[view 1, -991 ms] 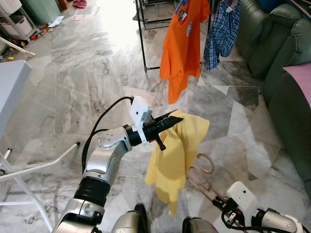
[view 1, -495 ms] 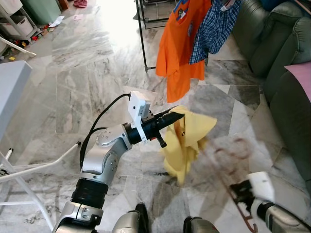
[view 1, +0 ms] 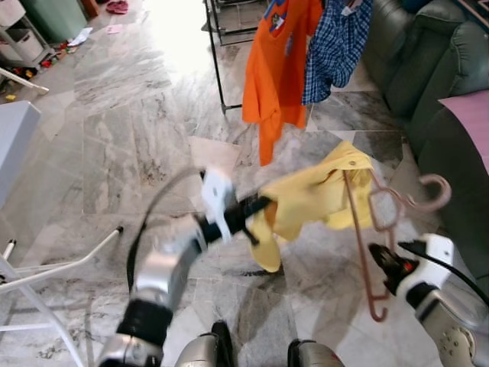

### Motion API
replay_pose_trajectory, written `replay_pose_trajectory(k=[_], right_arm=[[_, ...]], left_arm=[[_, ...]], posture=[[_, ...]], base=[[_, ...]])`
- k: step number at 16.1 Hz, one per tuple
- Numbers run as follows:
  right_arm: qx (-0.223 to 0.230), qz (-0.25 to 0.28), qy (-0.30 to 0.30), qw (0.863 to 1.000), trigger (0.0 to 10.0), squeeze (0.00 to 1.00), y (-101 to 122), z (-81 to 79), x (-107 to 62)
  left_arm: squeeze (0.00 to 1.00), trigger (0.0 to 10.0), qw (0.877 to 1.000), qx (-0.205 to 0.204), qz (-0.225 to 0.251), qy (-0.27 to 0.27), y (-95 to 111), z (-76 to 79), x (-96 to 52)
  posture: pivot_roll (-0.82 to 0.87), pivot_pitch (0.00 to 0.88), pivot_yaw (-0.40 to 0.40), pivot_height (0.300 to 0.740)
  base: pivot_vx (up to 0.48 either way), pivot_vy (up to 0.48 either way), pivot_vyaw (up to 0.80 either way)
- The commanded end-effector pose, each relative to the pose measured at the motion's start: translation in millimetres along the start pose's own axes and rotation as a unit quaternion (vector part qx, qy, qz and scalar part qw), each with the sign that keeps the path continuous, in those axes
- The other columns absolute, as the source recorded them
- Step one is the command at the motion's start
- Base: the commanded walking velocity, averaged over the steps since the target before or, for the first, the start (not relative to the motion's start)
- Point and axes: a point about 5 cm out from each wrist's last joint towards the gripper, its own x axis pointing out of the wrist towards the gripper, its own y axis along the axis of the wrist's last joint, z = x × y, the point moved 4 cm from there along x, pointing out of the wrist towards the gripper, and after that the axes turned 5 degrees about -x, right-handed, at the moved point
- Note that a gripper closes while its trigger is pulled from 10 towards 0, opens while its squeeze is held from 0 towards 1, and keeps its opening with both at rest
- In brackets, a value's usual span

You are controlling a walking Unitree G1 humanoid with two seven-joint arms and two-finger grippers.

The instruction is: Hang hanger

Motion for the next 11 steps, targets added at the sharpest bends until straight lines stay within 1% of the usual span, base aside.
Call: replay_pose_trajectory(k=[1, 2, 3, 5, 6, 7, 8, 9, 10, 11], right_arm=[[0.012, 0.007, -0.009, 1.0, 10.0, 0.0, 1, -1.2, 0.7], [0.038, 0.009, -0.017, 0.999, 10.0, 0.0, 1, 0.7, 1.5], [0.066, 0.022, -0.033, 0.997, 10.0, 0.0, 3, 4.0, 1.6], [0.071, 0.033, -0.043, 0.996, 10.0, 0.0, 5, 6.8, 1.2], [0.138, 0.099, -0.023, 0.985, 10.0, 0.0, 27, 2.0, -2.0], [0.165, 0.118, 0.051, 0.978, 10.0, 0.0, 39, -21.8, -4.3], [0.15, 0.102, 0.116, 0.976, 10.0, 0.0, 41, -48.0, -5.6], [0.118, 0.071, 0.151, 0.979, 10.0, 0.0, 34, -66.5, -5.3], [0.07, 0.026, 0.171, 0.983, 10.0, 0.0, 16, -83.6, -3.6], [0.055, 0.013, 0.161, 0.985, 10.0, 0.0, 6, -85.9, -1.8]], left_arm=[[0.0, 10.0, 1.0, 0.007, -0.003, 0.001, -6, 3.0, -3.1], [0.0, 10.0, 1.0, 0.007, -0.012, 0.001, -13, 6.3, -3.0], [0.0, 10.0, 1.0, 0.007, -0.024, 0.008, -26, 7.4, -5.4], [0.0, 10.0, 1.0, 0.005, -0.028, 0.01, -30, 7.6, -6.4], [0.0, 10.0, 0.997, 0.014, -0.064, 0.031, -51, 3.2, -13.0], [0.0, 10.0, 0.995, 0.024, -0.086, 0.046, -62, 0.5, -15.5], [0.0, 10.0, 0.992, 0.036, -0.107, 0.055, -72, 0.4, -15.5], [0.0, 10.0, 0.99, 0.043, -0.121, 0.059, -80, 1.2, -14.4], [0.0, 10.0, 0.986, 0.05, -0.142, 0.072, -90, 0.9, -12.3], [0.0, 10.0, 0.987, 0.037, -0.14, 0.068, -92, 4.0, -10.0]], posture=[[-0.21, 0.221, 0.117, 0.74], [-0.21, 0.219, 0.114, 0.74], [-0.21, 0.217, 0.11, 0.74], [-0.21, 0.217, 0.11, 0.74], [-0.21, 0.214, 0.11, 0.74], [-0.21, 0.214, 0.111, 0.74], [-0.21, 0.214, 0.111, 0.74], [-0.21, 0.212, 0.111, 0.74], [-0.22, 0.211, 0.111, 0.74], [-0.22, 0.21, 0.109, 0.74]], base=[[0.0, 0.0, 0.0], [0.0, 0.0, 0.0], [0.0, 0.0, 0.0], [0.0, 0.0, 0.0], [0.0, 0.0, 0.0], [0.0, 0.0, 0.0], [0.0, 0.0, 0.0], [0.0, 0.0, 0.0], [0.0, 0.0, 0.0], [0.0, 0.0, 0.0]])
